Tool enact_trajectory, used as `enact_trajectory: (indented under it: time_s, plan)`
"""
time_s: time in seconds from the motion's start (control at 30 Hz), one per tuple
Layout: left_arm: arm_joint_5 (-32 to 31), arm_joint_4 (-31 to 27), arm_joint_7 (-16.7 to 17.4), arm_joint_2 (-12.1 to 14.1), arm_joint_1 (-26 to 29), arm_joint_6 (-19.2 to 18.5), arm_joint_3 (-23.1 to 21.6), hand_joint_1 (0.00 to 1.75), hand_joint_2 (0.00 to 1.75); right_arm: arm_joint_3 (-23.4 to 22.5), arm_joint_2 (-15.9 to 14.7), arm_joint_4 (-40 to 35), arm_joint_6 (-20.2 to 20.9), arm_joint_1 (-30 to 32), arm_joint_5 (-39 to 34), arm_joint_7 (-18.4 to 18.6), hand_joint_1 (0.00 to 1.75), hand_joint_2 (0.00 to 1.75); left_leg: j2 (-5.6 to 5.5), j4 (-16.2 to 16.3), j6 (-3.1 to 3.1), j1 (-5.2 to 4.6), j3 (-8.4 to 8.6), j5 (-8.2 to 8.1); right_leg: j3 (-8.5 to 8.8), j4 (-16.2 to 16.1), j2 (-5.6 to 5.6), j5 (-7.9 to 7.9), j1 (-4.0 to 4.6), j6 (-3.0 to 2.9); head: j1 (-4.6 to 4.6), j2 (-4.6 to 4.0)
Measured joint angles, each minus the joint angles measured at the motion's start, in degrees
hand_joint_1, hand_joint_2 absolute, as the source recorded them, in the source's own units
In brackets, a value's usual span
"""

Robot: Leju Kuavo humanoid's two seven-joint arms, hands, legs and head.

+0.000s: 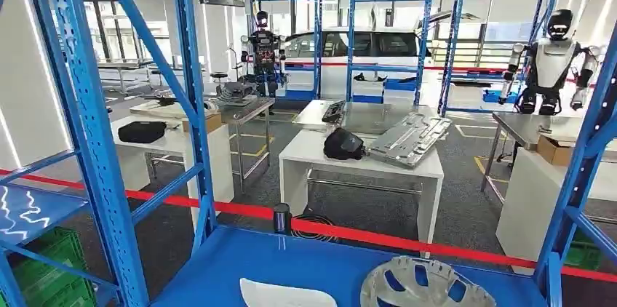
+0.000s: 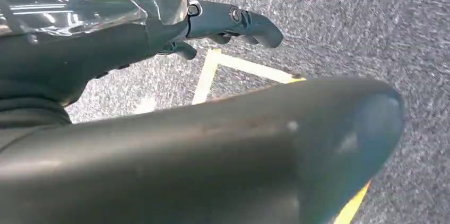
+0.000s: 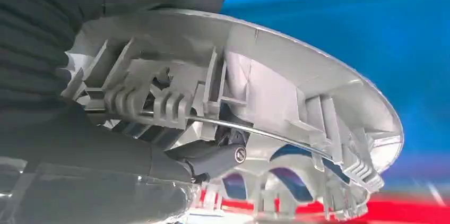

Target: Take the parts from the cabinet and place them on the table.

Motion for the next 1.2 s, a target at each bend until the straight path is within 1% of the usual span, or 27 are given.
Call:
enact_trajectory:
  time_s: [0.03,0.13,0.17,0.2,0.23,0.3,0.33,0.37,0.4,0.47,0.5,0.53,0.6,0.63,0.67,0.7,0.73,0.8,0.83,0.87,0.9,0.93,1.0,1.03,1.07,1.13,1.2]
  plan:
    - [0.00,-0.02,-0.02,-0.02,-0.05,0.00,-0.09,0.00,0.00,-0.31,0.00,-1.61,-0.31,0.53,-0.68,-0.20,1.75,1.75,0.00,0.37,-0.26,-0.19,-0.22,-0.27,0.27,0.12,0.33,0.20,0.17,-0.70,-0.17,0.00]
    - [0.00,-0.04,-0.09,-0.24,0.01,0.18,-0.44,0.00,0.00,-1.45,-0.13,-6.88,-0.86,2.39,-2.91,-0.57,1.75,1.75,0.01,0.36,-0.52,0.11,-0.21,-0.35,0.14,0.24,0.36,0.08,0.51,-1.55,-0.28,0.00]
    - [0.00,-0.04,-0.20,-0.26,0.00,0.15,-0.52,0.00,0.00,-1.88,-0.13,-8.94,-1.03,2.84,-3.97,-0.92,1.75,1.75,0.00,0.66,-0.92,0.28,-0.48,-0.76,0.32,0.10,0.37,0.20,-0.12,-1.86,-0.26,0.00]
    - [0.00,-0.11,-0.26,-0.33,-0.01,0.15,-0.74,0.00,0.00,-2.66,-0.26,-11.75,-1.22,3.44,-5.35,-1.33,1.75,1.75,-0.06,2.21,-1.28,0.38,-1.20,-1.93,0.41,0.06,0.39,0.07,-0.10,-2.34,-0.35,0.00]
    - [-0.02,-0.11,-0.37,-0.35,-0.04,0.18,-0.87,0.00,1.75,-3.32,-0.31,-13.89,-1.31,3.97,-6.53,-1.59,1.75,1.75,-0.08,5.86,-1.53,0.51,-2.85,-3.94,0.42,0.07,0.40,0.10,-0.08,-2.67,-0.41,0.00]
    - [-0.26,-0.11,-0.83,-0.41,-0.02,0.39,-1.07,0.00,1.75,-4.35,-0.26,-17.87,-1.29,5.43,-9.12,-2.56,1.75,1.75,-0.09,15.40,-1.91,0.66,-7.63,-7.69,0.41,0.10,0.45,0.04,0.04,-2.76,-0.48,0.00]
    - [-0.37,-0.11,-1.12,-0.50,-0.01,0.55,-1.37,0.00,1.75,-4.77,-0.29,-19.47,-1.29,6.43,-10.13,-2.93,1.75,1.75,-0.08,18.65,-1.98,0.71,-9.51,-8.35,0.42,0.11,0.45,0.00,0.10,-2.81,-0.50,0.00]
    - [-0.39,-0.11,-1.35,-0.61,0.00,0.76,-1.71,0.00,1.75,-5.38,-0.31,-21.68,-1.25,7.43,-11.57,-3.57,1.75,1.75,-0.08,19.04,-1.96,0.72,-10.06,-7.72,0.43,0.12,0.45,-0.01,0.15,-2.81,-0.50,0.00]
    - [-0.59,-0.11,-1.62,-0.70,0.02,0.87,-1.84,0.00,1.75,-5.99,-0.29,-23.91,-1.23,8.44,-12.95,-4.07,1.75,1.75,-0.08,16.60,-1.83,0.72,-9.24,-5.76,0.47,0.12,0.46,-0.03,0.17,-2.79,-0.50,0.00]
    - [-0.98,-0.13,-2.30,-0.74,0.00,1.03,-2.10,0.00,1.75,-7.09,-0.20,-27.99,-1.21,9.94,-15.05,-4.66,1.75,1.75,-0.11,6.35,-1.33,0.69,-4.60,-0.38,0.58,0.10,0.55,-0.05,0.21,-2.76,-0.52,0.00]
    - [-1.07,-0.13,-2.67,-0.72,-0.02,1.14,-2.30,0.00,1.75,-7.63,-0.07,-29.81,-1.20,10.57,-15.77,-4.75,1.75,1.75,-0.18,2.06,-0.91,0.63,-2.54,1.11,0.57,0.06,0.57,-0.04,0.21,-2.75,-0.50,0.00]
    - [-1.14,-0.13,-3.04,-0.72,-0.04,1.24,-2.47,0.00,1.75,-8.26,-0.07,-31.58,-1.21,11.23,-16.31,-4.90,1.75,1.75,-0.19,0.67,-0.89,0.22,-1.74,0.29,0.32,0.19,0.59,-0.15,0.76,-2.45,-0.48,0.00]
    - [-1.16,-0.17,-3.56,-0.81,0.09,1.40,-2.80,0.00,1.75,-8.96,0.02,-34.20,-1.20,12.55,-17.27,-5.14,1.75,1.75,-0.20,0.82,-0.72,-0.04,-1.79,0.37,0.18,0.11,0.58,0.02,0.48,-1.86,-0.46,0.00]
    - [-1.16,-0.18,-3.69,-0.81,0.18,1.40,-2.91,0.00,1.75,-9.42,0.11,-35.74,-1.03,13.43,-18.16,-5.16,1.75,1.75,-0.25,0.74,-0.47,-0.15,-1.76,0.47,0.35,-0.23,0.57,0.18,0.37,-1.54,-0.48,0.02]
    - [-1.16,-0.24,-3.76,-0.79,0.19,1.29,-3.08,0.00,1.75,-9.94,0.17,-37.02,-0.61,14.14,-19.22,-5.25,1.75,1.75,-0.22,-0.07,0.18,0.16,-1.33,1.00,0.23,-0.16,0.53,0.03,0.52,-1.09,-0.48,0.00]
    - [-1.16,-0.35,-3.85,-0.87,0.20,1.03,-3.21,0.00,1.75,-10.56,0.20,-38.33,0.59,14.73,-21.30,-5.49,1.75,1.75,-0.19,-0.45,0.50,0.29,-1.15,1.26,-0.51,0.91,0.46,-0.63,0.37,-1.16,-0.37,0.00]
    - [-1.07,-0.46,-3.91,-0.94,0.16,0.85,-3.26,0.00,1.75,-11.06,0.35,-39.47,1.49,15.16,-23.07,-5.82,1.75,1.75,-0.16,-0.47,0.86,0.28,-1.23,1.32,-1.76,3.77,0.47,-2.28,0.41,-1.59,-0.28,0.02]
    - [-0.96,-0.61,-4.00,-1.03,0.18,0.81,-3.32,0.00,1.75,-11.76,0.50,-41.43,2.42,16.10,-24.88,-6.21,1.75,1.75,-0.16,-0.46,1.05,0.10,-1.28,1.34,-6.12,13.45,0.48,-6.28,0.39,-2.07,-0.24,0.00]
    - [-0.96,-0.66,-4.02,-1.11,0.21,0.81,-3.39,0.00,1.75,-12.07,0.52,-42.15,2.77,16.71,-25.27,-6.28,1.75,1.75,-0.22,-0.44,1.06,0.05,-1.28,1.33,-8.07,17.79,0.47,-7.47,0.38,-1.94,-0.26,0.02]
    - [-0.88,-0.66,-4.09,-1.18,0.23,0.79,-3.43,0.00,1.75,-12.26,0.54,-42.58,3.18,17.20,-25.92,-6.32,1.75,1.75,-0.31,-0.44,1.06,0.03,-1.26,1.33,-8.64,18.84,0.46,-7.40,0.36,-1.64,-0.22,0.00]
    - [-0.68,-0.68,-4.17,-1.22,0.26,0.72,-3.43,0.00,1.75,-12.51,0.57,-43.05,4.35,17.69,-27.44,-6.54,1.75,1.75,-0.43,-0.40,1.05,0.05,-1.22,1.33,-7.69,16.99,0.45,-6.48,0.33,-1.17,-0.22,0.02]
    - [-0.08,-0.72,-4.28,-1.31,0.28,0.55,-3.43,0.00,1.75,-12.90,0.68,-43.84,6.21,18.21,-30.49,-7.02,1.75,1.75,-0.50,-0.35,1.02,0.09,-1.21,1.31,-5.59,12.82,0.42,-4.82,0.25,-0.65,-0.20,0.00]
    - [0.90,-0.81,-4.92,-1.59,0.34,-0.07,-3.41,0.00,1.75,-14.32,0.92,-46.66,11.04,19.48,-37.96,-8.33,1.75,1.75,-0.57,0.11,0.61,0.09,-1.23,1.04,0.02,1.99,0.16,-1.28,0.14,-0.05,-0.13,0.00]
    - [1.01,-0.81,-6.28,-1.62,0.38,0.92,-3.37,0.00,1.75,-15.02,1.29,-48.30,13.42,20.18,-41.26,-9.14,1.75,1.75,-0.53,0.68,0.10,-0.47,-1.71,0.68,1.10,0.55,0.20,-1.22,0.51,-0.77,-0.08,0.02]
    - [0.88,-0.81,-8.32,-1.70,0.41,2.59,-3.37,0.00,1.75,-15.58,1.83,-50.12,15.09,21.00,-43.69,-9.60,1.75,1.75,-0.46,0.73,-0.01,-0.42,-1.74,0.63,0.84,0.47,0.26,-1.03,0.37,-1.23,-0.31,0.02]
    - [0.79,-0.83,-10.36,-2.19,0.44,5.53,-3.34,0.00,1.75,-16.57,2.36,-52.95,19.81,22.39,-50.42,-9.75,1.75,1.75,-0.47,0.61,-0.33,-0.19,-1.64,0.70,0.85,0.50,0.28,-1.09,0.73,-1.72,-0.35,0.00]
    - [0.79,-1.20,-10.51,-2.34,0.76,6.27,-3.34,0.00,1.75,-17.73,2.93,-55.69,23.56,23.17,-55.17,-9.47,1.75,1.75,-0.46,1.31,-1.09,0.13,-2.14,-0.04,1.08,0.30,0.29,-0.93,0.14,-2.27,-0.33,0.02]
